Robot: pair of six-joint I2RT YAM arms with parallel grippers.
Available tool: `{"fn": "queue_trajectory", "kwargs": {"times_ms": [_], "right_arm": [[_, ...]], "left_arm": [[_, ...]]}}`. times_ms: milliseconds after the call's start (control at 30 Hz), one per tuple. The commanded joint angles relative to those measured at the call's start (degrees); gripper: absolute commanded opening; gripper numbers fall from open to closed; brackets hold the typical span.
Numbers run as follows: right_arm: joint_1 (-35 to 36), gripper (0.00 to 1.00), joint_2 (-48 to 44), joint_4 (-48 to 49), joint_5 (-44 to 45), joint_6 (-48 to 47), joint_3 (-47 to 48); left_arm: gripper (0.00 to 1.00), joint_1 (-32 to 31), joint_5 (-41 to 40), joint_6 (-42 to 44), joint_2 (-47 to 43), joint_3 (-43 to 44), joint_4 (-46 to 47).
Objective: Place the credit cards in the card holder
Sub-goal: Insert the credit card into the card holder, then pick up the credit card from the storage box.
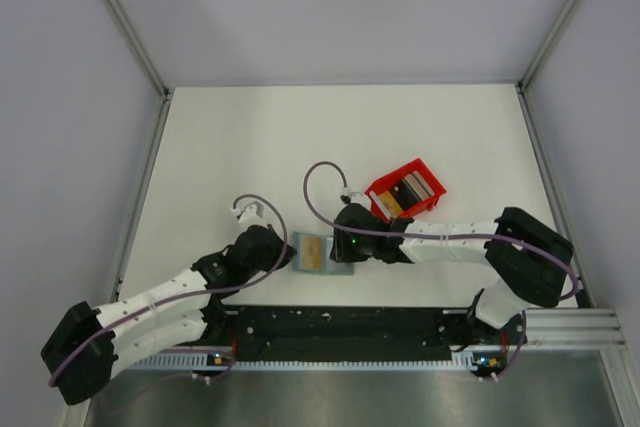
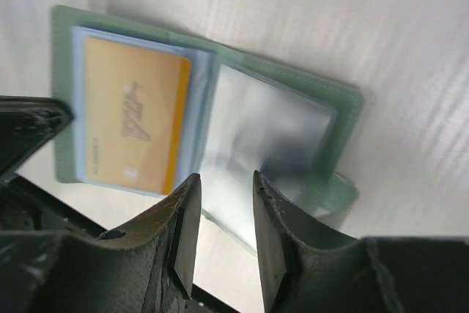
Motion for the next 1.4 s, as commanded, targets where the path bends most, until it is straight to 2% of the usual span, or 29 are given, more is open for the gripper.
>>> {"fn": "queue_trajectory", "kwargs": {"times_ms": [0, 233, 667, 933, 1133, 1200, 1367], "right_arm": [[-1.3, 0.34, -1.7, -7.7, 3.8, -3.3, 2.3], [-4.7, 0.32, -0.8, -10.9, 0.6, -5.7, 3.7], [-12.3, 0.34, -9.0, -12.1, -8.6, -10.7, 12.0], [-23.2, 0.36, -13.9, -16.3, -6.7, -15.8, 11.5], [-31.5, 0.4, -10.7, -17.0, -12.3, -19.9, 11.2], [-32.8, 0.47, -9.1, -17.0, -14.0, -20.5, 11.6], [-33.6, 0.53, -5.4, -17.0, -18.7, -21.8, 13.1]], "left_arm": [[0.0, -0.1, -0.9, 0.5, 0.8, 2.9, -1.4], [0.0, -0.2, -0.8, -2.2, 4.7, 3.5, -1.3], [0.0, 0.0, -2.9, -2.8, 7.3, 10.3, -4.4], [0.0, 0.1, -4.8, -2.6, 9.5, 11.5, -4.0], [0.0, 0.5, -5.1, -1.3, 10.7, 12.6, -3.9], [0.0, 0.6, -4.7, -1.3, 11.2, 12.7, -3.9], [0.0, 1.3, -4.0, -1.3, 12.3, 12.7, -3.2]]}}
